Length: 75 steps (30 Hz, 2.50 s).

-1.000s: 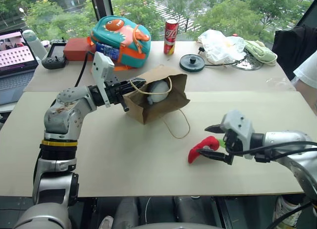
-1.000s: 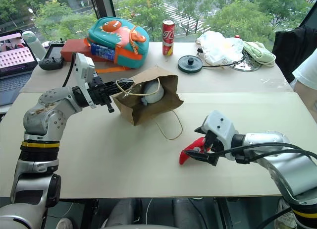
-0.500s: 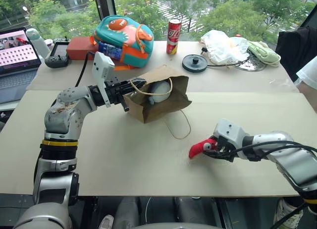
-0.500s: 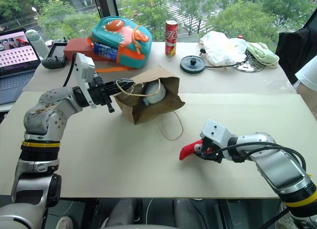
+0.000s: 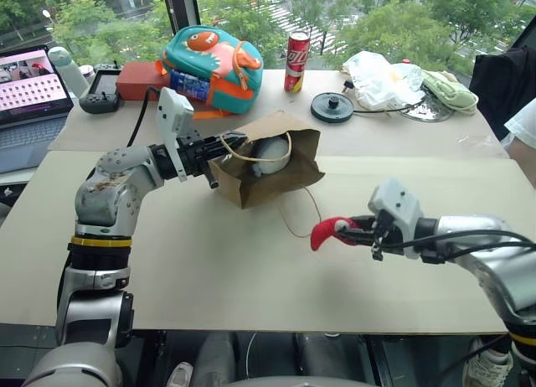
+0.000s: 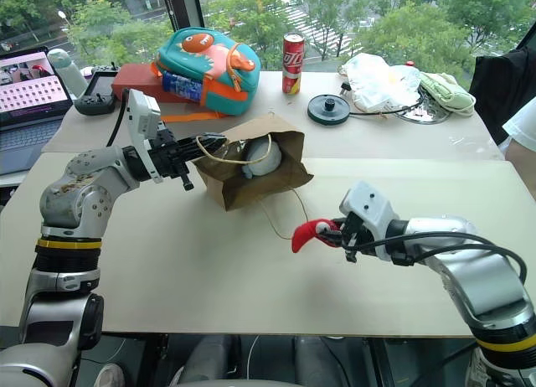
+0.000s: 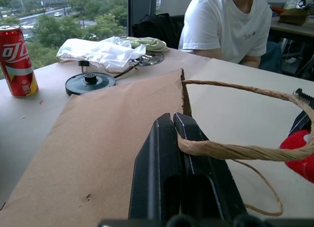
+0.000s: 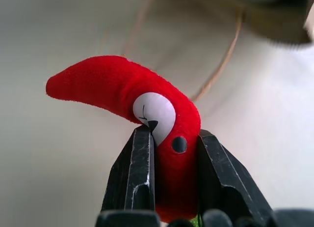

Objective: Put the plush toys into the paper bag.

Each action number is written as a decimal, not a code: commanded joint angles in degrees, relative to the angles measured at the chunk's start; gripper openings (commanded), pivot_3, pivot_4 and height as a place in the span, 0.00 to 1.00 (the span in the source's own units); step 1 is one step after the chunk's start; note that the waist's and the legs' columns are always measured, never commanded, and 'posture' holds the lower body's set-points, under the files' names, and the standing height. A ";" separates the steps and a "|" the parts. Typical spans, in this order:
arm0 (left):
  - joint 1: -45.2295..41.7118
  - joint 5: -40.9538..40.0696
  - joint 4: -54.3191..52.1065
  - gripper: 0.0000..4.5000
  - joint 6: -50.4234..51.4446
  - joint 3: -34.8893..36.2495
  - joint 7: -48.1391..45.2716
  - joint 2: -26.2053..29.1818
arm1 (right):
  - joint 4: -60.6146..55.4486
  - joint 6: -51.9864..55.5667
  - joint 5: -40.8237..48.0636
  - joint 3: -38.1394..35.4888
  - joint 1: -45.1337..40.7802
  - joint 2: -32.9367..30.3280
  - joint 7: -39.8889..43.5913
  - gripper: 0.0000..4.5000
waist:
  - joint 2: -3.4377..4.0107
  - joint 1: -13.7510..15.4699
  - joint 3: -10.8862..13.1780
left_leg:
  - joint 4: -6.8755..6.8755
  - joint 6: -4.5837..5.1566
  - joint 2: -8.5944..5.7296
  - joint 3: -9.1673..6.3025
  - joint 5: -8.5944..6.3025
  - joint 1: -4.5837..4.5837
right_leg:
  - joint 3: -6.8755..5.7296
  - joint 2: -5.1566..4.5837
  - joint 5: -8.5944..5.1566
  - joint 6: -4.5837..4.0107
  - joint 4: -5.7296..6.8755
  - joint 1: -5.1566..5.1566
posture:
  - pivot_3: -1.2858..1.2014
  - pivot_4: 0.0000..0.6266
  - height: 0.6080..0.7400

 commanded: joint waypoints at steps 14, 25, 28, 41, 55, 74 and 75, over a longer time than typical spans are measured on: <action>-1.56 -0.13 -0.91 0.00 -0.84 0.19 -0.15 -0.01 | 19.15 10.33 -10.54 12.62 -28.59 30.15 -27.36 0.26 | 0.03 0.12 -0.02 | 0.00 -0.02 0.04 -0.01 0.02 -0.13 | -0.06 0.04 0.04 -0.06 0.08 -0.17 | 0.52 0.24 0.91; -1.53 -0.10 -0.95 0.00 -0.84 -0.04 -0.38 -0.05 | 26.90 7.61 -16.19 15.88 -34.86 39.62 -30.81 0.49 | 0.05 -0.51 -0.02 | -0.03 -0.02 0.05 -0.01 0.02 -0.16 | -0.08 0.02 0.04 -0.07 0.10 -0.22 | 0.52 0.24 0.91; -1.56 -0.05 -0.90 0.00 -0.86 -0.08 -0.40 -0.03 | 26.56 7.79 -16.13 15.23 -35.06 41.34 -30.87 0.71 | 0.05 -0.60 -0.02 | -0.02 -0.02 0.04 -0.02 0.02 -0.17 | -0.08 0.02 0.04 -0.07 0.10 -0.22 | 0.52 0.24 0.91; -1.80 0.17 -0.24 0.00 -1.27 -0.30 -0.47 -0.34 | 17.08 13.27 -12.59 10.83 -30.53 34.74 -25.83 0.99 | 0.05 -0.90 -0.02 | -0.03 -0.02 0.04 -0.01 0.02 -0.18 | -0.10 -0.01 0.04 -0.07 0.08 -0.20 | 0.52 0.24 0.91; -1.79 0.14 0.29 0.00 -1.53 -0.38 -0.67 -0.52 | -1.06 23.40 -4.40 8.15 -17.93 28.59 -22.43 0.99 | 0.05 -1.59 -0.02 | -0.05 -0.02 0.05 -0.04 0.01 -0.15 | -0.07 0.03 0.03 -0.06 0.07 -0.18 | 0.52 0.24 0.91; -1.81 0.25 0.09 0.00 -1.32 -0.41 -0.79 -0.29 | 7.46 16.64 -10.86 17.47 -13.69 32.21 -28.91 0.62 | 0.05 -1.54 -0.02 | -0.04 -0.02 0.03 -0.04 0.02 -0.15 | -0.07 0.02 0.03 -0.06 0.04 -0.17 | 0.52 0.24 0.91; -1.81 0.24 0.04 0.00 -1.28 -0.41 -0.76 -0.29 | 7.50 16.53 -10.89 17.56 -13.70 32.38 -28.85 0.54 | 0.05 -1.53 -0.02 | -0.04 -0.02 0.03 -0.04 0.02 -0.15 | -0.07 0.02 0.03 -0.06 0.04 -0.17 | 0.52 0.24 0.91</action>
